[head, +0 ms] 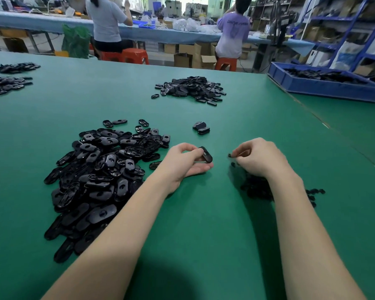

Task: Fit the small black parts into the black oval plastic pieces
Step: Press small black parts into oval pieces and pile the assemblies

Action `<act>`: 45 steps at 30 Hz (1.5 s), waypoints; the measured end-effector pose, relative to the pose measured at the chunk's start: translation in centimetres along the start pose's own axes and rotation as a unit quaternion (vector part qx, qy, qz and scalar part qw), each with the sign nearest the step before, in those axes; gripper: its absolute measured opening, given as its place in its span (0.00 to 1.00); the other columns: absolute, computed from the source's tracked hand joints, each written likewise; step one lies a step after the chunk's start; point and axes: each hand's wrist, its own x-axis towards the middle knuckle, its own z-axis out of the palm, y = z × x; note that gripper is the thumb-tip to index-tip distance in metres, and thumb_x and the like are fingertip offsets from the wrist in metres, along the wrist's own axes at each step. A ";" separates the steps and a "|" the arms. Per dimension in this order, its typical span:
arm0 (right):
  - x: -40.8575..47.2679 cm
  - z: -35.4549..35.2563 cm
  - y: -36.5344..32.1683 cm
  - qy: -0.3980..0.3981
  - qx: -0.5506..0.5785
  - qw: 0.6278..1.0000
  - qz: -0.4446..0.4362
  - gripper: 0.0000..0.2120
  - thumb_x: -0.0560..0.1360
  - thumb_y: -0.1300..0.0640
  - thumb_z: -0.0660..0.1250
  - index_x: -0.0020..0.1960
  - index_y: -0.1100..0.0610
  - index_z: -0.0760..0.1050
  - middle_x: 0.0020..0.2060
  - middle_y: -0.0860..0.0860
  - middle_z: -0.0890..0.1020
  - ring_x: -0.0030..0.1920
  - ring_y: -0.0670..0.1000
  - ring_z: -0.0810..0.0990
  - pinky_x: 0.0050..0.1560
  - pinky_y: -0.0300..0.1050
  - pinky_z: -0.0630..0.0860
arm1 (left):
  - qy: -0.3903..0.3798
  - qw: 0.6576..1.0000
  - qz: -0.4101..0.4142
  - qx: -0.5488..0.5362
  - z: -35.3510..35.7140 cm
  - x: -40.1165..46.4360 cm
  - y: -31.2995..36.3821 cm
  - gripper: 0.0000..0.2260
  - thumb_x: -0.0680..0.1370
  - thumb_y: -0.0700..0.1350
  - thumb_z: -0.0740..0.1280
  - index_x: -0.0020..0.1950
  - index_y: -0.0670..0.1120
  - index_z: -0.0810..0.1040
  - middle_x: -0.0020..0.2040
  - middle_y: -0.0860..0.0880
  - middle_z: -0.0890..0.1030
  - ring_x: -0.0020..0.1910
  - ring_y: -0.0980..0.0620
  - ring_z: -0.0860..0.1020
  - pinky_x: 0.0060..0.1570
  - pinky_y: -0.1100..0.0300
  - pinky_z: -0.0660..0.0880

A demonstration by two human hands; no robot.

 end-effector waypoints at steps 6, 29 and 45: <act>-0.4 0.4 -0.1 0.008 -0.020 1.000 0.013 0.05 0.72 0.51 0.73 0.45 0.41 0.84 0.46 0.44 0.86 0.52 0.51 0.82 0.46 0.42 0.73 | -0.002 1.000 0.011 -0.024 0.0 -0.1 -0.1 0.03 0.81 0.37 0.66 0.52 0.42 0.73 0.41 0.39 0.85 0.42 0.42 0.86 0.39 0.58 0.84; -0.6 1.4 -1.0 -0.032 0.401 0.913 -0.070 0.01 0.75 0.57 0.76 0.46 0.54 0.85 0.31 0.46 0.79 0.26 0.46 0.67 0.24 0.33 0.63 | 0.025 0.998 0.059 0.019 -0.2 -0.1 -0.3 0.02 0.77 0.36 0.72 0.48 0.41 0.83 0.41 0.43 0.85 0.37 0.52 0.84 0.39 0.65 0.80; 0.0 2.4 -1.6 -0.014 0.360 0.930 -0.073 0.00 0.73 0.56 0.77 0.44 0.52 0.87 0.32 0.43 0.84 0.26 0.36 0.74 0.35 0.33 0.69 | 0.000 0.999 0.044 -0.012 -0.6 0.2 -0.1 0.05 0.77 0.33 0.70 0.52 0.39 0.82 0.44 0.42 0.83 0.40 0.52 0.83 0.46 0.63 0.82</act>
